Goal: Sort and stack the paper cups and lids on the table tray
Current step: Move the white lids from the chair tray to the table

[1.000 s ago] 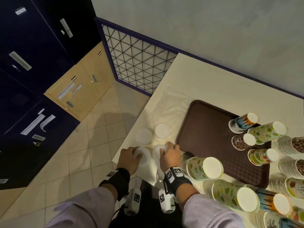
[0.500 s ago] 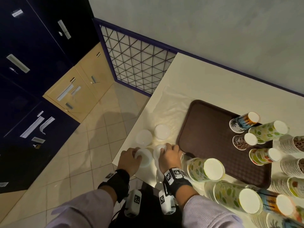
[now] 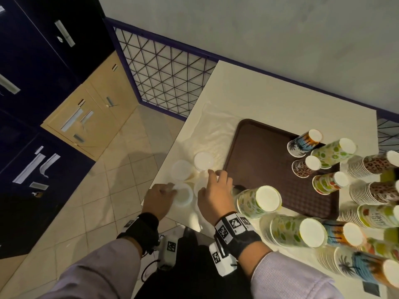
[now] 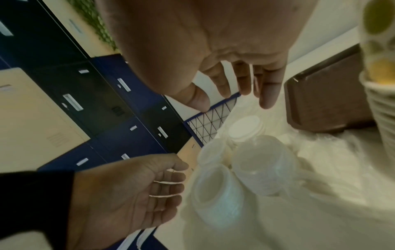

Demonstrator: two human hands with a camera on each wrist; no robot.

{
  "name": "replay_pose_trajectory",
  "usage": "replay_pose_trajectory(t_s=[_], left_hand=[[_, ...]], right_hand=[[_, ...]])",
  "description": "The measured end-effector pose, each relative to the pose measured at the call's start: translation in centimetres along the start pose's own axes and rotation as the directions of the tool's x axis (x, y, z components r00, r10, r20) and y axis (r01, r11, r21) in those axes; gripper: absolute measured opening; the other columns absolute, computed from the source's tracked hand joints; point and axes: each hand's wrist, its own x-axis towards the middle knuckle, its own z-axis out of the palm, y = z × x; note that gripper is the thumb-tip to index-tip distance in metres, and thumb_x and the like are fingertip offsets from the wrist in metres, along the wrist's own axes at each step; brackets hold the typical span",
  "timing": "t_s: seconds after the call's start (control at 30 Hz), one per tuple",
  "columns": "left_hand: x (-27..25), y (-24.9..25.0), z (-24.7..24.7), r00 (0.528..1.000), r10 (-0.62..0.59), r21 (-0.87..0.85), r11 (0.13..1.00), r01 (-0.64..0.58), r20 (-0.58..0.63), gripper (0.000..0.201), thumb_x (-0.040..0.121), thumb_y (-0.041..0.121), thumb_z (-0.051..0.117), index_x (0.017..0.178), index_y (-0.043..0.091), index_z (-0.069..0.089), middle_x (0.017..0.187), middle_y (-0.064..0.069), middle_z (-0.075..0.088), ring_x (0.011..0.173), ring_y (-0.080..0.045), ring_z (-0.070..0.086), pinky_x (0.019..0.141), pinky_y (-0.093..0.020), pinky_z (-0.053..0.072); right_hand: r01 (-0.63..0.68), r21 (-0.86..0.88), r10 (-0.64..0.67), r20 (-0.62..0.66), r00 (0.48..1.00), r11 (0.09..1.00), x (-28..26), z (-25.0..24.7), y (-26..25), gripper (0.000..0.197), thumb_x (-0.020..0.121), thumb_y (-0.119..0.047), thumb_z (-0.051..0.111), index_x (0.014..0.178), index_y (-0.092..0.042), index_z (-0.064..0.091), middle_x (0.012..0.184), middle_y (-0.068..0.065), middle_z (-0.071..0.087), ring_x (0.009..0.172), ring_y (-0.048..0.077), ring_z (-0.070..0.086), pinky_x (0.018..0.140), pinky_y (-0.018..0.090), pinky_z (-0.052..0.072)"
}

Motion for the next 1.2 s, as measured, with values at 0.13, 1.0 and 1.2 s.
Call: replay_pose_trajectory(t_s=[0.13,1.0,1.2], left_hand=[[-3.2,4.2,-2.0,0.943,0.116,-0.159,0.972,-0.172,-0.314,0.023,0.092,0.033,0.073,0.095,0.016,0.059,0.097,-0.001,0.066,0.091,-0.019,0.062,0.078,-0.031,0.048],[-37.2,26.4,24.1,0.289,0.775,-0.524,0.604,-0.601,0.562,0.012,0.098,0.015,0.069,0.107,0.020,0.062,0.068,0.004,0.060,0.052,-0.015,0.057,0.047,-0.017,0.043],[-39.4,28.1,34.2,0.218,0.716,-0.475,0.628,-0.616,0.663,0.020,0.099,0.020,0.069,0.115,0.022,0.058,0.085,0.005,0.065,0.056,-0.018,0.063,0.051,-0.017,0.044]], right_hand=[[0.145,0.127,-0.145,-0.010,0.989,0.981,-2.0,-3.6,-1.3,0.039,0.092,-0.013,0.056,0.131,-0.006,0.055,0.116,0.005,0.036,0.098,0.028,0.056,0.090,0.029,0.049],[-0.026,0.539,0.230,-0.315,0.921,0.842,-28.9,-33.0,31.9,0.028,0.100,-0.028,0.059,0.075,-0.017,0.058,0.061,-0.006,0.052,0.059,0.009,0.046,0.061,0.032,0.039],[-0.208,0.513,0.469,-0.455,0.757,0.833,-30.0,-34.5,42.2,0.022,0.097,-0.036,0.060,0.080,-0.021,0.060,0.068,0.005,0.059,0.064,0.027,0.056,0.065,0.041,0.047]])
